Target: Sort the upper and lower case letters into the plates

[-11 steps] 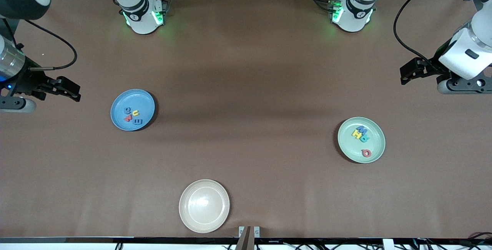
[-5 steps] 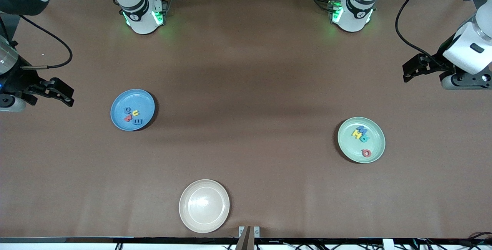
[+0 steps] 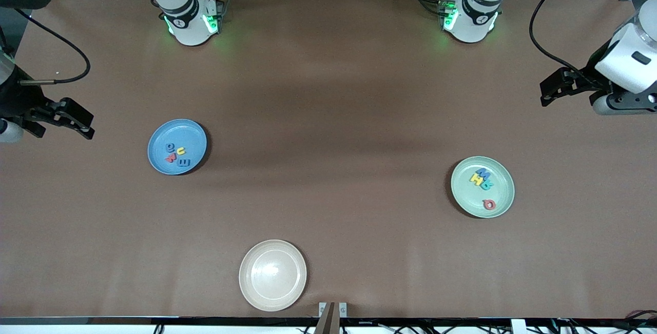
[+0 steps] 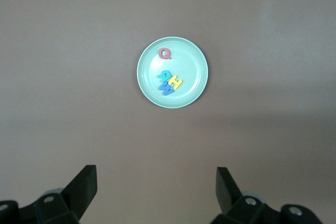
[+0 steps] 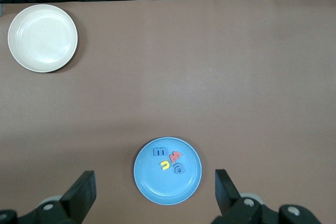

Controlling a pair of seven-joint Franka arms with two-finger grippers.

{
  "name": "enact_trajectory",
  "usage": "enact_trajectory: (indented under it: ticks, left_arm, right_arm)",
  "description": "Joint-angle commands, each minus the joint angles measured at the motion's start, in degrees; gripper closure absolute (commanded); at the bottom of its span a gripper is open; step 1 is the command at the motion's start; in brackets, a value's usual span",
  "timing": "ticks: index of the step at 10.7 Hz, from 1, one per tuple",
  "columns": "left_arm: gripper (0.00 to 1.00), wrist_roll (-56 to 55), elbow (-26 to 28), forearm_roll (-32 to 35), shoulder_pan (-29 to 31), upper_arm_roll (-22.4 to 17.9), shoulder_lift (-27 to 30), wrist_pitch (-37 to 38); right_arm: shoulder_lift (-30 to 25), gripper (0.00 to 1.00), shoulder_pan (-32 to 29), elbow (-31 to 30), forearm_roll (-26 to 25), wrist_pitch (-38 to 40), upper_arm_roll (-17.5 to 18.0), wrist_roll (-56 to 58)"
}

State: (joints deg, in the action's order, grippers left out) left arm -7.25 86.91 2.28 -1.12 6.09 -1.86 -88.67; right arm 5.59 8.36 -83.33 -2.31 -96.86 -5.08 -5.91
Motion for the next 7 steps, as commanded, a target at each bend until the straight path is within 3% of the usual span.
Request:
enact_trajectory:
  ticks: [1, 7]
  left_arm:
    - [0.00, 0.1, 0.5, -0.9, 0.1, -0.4, 0.8, -0.4]
    - [0.00, 0.1, -0.2, -1.5, 0.1, -0.3, 0.7, -0.1]
  right_arm:
    - [-2.2, 0.00, -0.6, -2.4, 1.4, 0.2, 0.1, 0.6]
    - [-1.6, 0.00, -1.1, -3.1, 0.9, 1.4, 0.1, 0.2]
